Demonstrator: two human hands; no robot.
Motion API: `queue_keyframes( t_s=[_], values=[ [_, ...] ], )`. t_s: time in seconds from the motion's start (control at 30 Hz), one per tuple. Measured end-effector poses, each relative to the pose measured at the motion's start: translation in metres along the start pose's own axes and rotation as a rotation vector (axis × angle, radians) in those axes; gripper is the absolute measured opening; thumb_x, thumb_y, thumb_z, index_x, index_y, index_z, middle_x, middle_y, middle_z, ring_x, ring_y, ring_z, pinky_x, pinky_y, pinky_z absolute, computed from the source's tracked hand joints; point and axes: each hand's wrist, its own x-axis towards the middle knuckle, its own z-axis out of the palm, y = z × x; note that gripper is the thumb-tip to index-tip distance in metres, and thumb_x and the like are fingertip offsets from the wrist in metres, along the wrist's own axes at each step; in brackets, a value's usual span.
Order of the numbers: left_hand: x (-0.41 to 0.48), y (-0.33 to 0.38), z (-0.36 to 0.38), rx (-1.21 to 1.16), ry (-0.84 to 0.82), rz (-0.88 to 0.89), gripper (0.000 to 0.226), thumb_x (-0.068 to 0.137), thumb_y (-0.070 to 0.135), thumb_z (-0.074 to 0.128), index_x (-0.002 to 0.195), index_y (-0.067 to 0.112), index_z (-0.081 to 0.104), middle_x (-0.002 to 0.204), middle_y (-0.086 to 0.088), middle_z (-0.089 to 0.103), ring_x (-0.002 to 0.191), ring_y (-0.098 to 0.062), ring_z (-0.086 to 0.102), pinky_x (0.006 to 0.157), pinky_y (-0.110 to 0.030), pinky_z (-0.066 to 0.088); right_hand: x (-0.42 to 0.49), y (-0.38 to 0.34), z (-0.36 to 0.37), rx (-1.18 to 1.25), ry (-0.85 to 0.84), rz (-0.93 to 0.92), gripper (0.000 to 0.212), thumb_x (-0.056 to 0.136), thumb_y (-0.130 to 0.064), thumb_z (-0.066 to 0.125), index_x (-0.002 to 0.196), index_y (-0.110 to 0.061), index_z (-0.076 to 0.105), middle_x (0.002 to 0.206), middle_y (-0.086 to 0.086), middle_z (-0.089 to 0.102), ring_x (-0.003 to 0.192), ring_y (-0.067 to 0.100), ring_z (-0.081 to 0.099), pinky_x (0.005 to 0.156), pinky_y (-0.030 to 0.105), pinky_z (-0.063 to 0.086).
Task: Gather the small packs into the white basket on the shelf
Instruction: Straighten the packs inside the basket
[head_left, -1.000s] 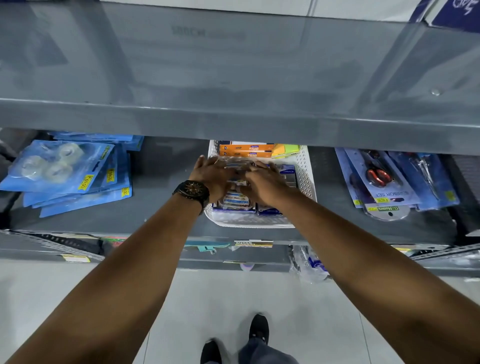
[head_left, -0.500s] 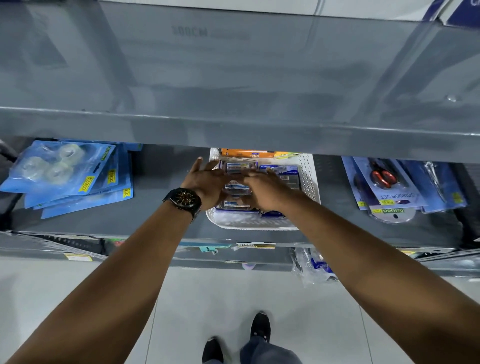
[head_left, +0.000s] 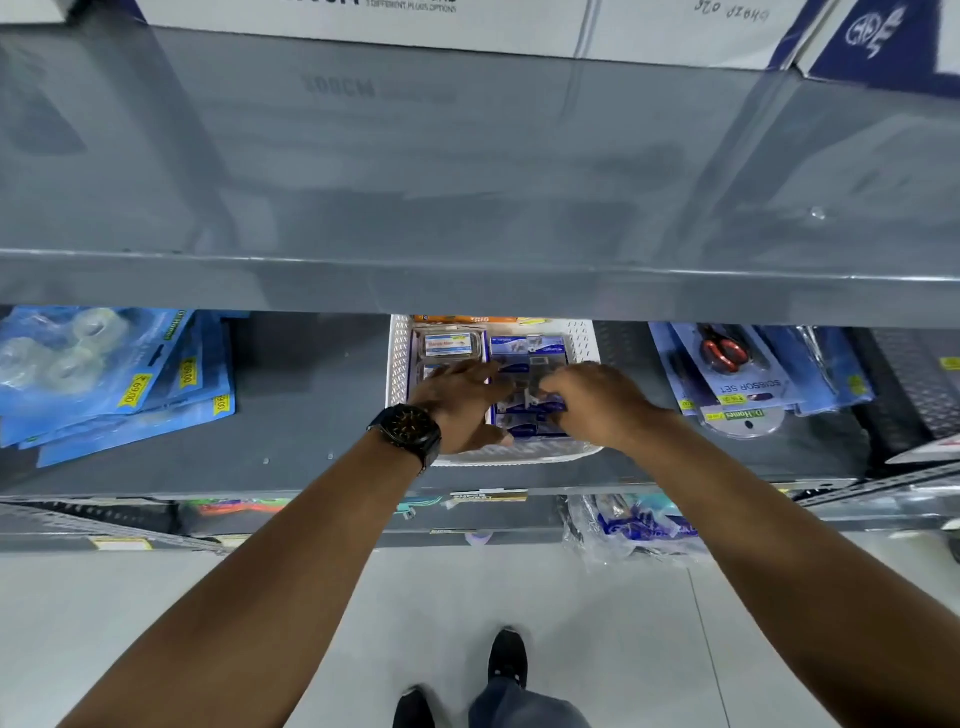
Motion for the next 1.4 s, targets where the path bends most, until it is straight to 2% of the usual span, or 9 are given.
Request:
queue_keyframes(
  t_s=[0.23, 0.43, 0.5, 0.57, 0.67, 0.87, 1.2, 1.3, 1.4],
  values=[
    [-0.002, 0.002, 0.008, -0.028, 0.066, 0.053, 0.057, 0.092, 0.048, 0.06, 0.145, 0.037, 0.042, 0.155, 0.002, 0.037, 0.14, -0.03, 0.033, 0.114, -0.044, 0.034, 0.006, -0.001, 0.002, -0.113, 0.015, -0.184, 0.041, 0.072, -0.007, 0.064, 0.108, -0.027, 0.067, 0.107, -0.004, 0.069, 0.095, 0.027, 0.066, 0.074, 0.037, 0.056],
    [-0.006, -0.005, 0.011, -0.053, 0.079, 0.001, 0.057, 0.092, 0.041, 0.062, 0.144, 0.03, 0.042, 0.158, -0.006, 0.03, 0.144, -0.033, 0.027, 0.117, -0.044, 0.03, 0.009, 0.008, 0.002, -0.202, -0.03, -0.208, 0.016, 0.082, -0.009, 0.059, 0.091, -0.016, 0.071, 0.1, 0.002, 0.068, 0.1, 0.028, 0.064, 0.081, 0.03, 0.049],
    [-0.007, -0.01, 0.012, -0.034, 0.065, -0.063, 0.069, 0.09, 0.038, 0.065, 0.149, 0.024, 0.033, 0.16, -0.009, 0.024, 0.147, -0.033, 0.021, 0.12, -0.044, 0.023, 0.009, 0.013, 0.006, -0.208, -0.091, -0.215, 0.028, 0.089, -0.021, 0.056, 0.113, -0.014, 0.068, 0.136, 0.007, 0.058, 0.13, 0.03, 0.048, 0.108, 0.037, 0.04],
    [-0.007, -0.016, 0.012, 0.061, -0.012, -0.145, 0.078, 0.088, 0.033, 0.066, 0.151, 0.014, 0.025, 0.16, -0.014, 0.022, 0.146, -0.034, 0.019, 0.119, -0.048, 0.022, 0.008, 0.015, 0.012, -0.144, -0.168, -0.167, 0.061, 0.09, -0.037, 0.059, 0.146, -0.021, 0.039, 0.162, 0.005, 0.024, 0.148, 0.028, 0.022, 0.12, 0.042, 0.025],
    [-0.005, -0.019, 0.013, 0.142, -0.077, -0.233, 0.081, 0.089, 0.029, 0.066, 0.151, 0.008, 0.02, 0.158, -0.017, 0.022, 0.145, -0.037, 0.019, 0.119, -0.048, 0.022, 0.013, 0.01, 0.017, -0.13, -0.23, -0.146, 0.093, 0.077, -0.053, 0.072, 0.151, -0.029, 0.021, 0.164, 0.009, 0.011, 0.15, 0.03, 0.015, 0.116, 0.048, 0.032],
    [-0.001, -0.016, 0.016, 0.323, -0.121, -0.129, 0.066, 0.097, 0.032, 0.05, 0.151, 0.01, 0.019, 0.162, -0.012, 0.018, 0.149, -0.032, 0.012, 0.121, -0.046, 0.016, 0.025, 0.003, 0.024, -0.064, -0.154, -0.158, 0.085, 0.081, -0.034, 0.075, 0.151, -0.03, 0.026, 0.164, 0.011, 0.012, 0.15, 0.034, 0.014, 0.119, 0.046, 0.027],
    [-0.01, -0.031, 0.021, -0.109, 0.085, -0.141, 0.064, 0.084, 0.009, 0.063, 0.146, 0.012, 0.044, 0.153, -0.015, 0.039, 0.142, -0.033, 0.032, 0.118, -0.044, 0.015, 0.028, 0.005, 0.03, 0.022, -0.123, -0.128, 0.085, 0.084, -0.026, 0.073, 0.152, -0.032, 0.022, 0.165, 0.005, 0.003, 0.151, 0.03, 0.001, 0.121, 0.046, 0.016],
    [-0.011, -0.028, 0.019, -0.458, 0.022, -0.268, 0.058, 0.086, 0.006, 0.061, 0.142, 0.017, 0.049, 0.15, -0.016, 0.042, 0.138, -0.035, 0.037, 0.116, -0.044, 0.019, 0.03, 0.006, 0.035, 0.032, -0.094, -0.128, 0.084, 0.084, -0.023, 0.073, 0.152, -0.029, 0.024, 0.165, 0.006, 0.003, 0.151, 0.031, 0.001, 0.119, 0.043, 0.013],
    [-0.016, -0.016, 0.007, -1.18, 0.014, -0.437, 0.038, 0.093, 0.004, 0.055, 0.122, 0.029, 0.059, 0.139, -0.005, 0.057, 0.124, -0.023, 0.053, 0.111, -0.041, 0.031, 0.032, 0.007, 0.042, 0.026, -0.068, -0.129, 0.082, 0.082, -0.022, 0.073, 0.151, -0.025, 0.028, 0.165, 0.01, 0.006, 0.151, 0.033, 0.003, 0.122, 0.047, 0.014]
  ],
)
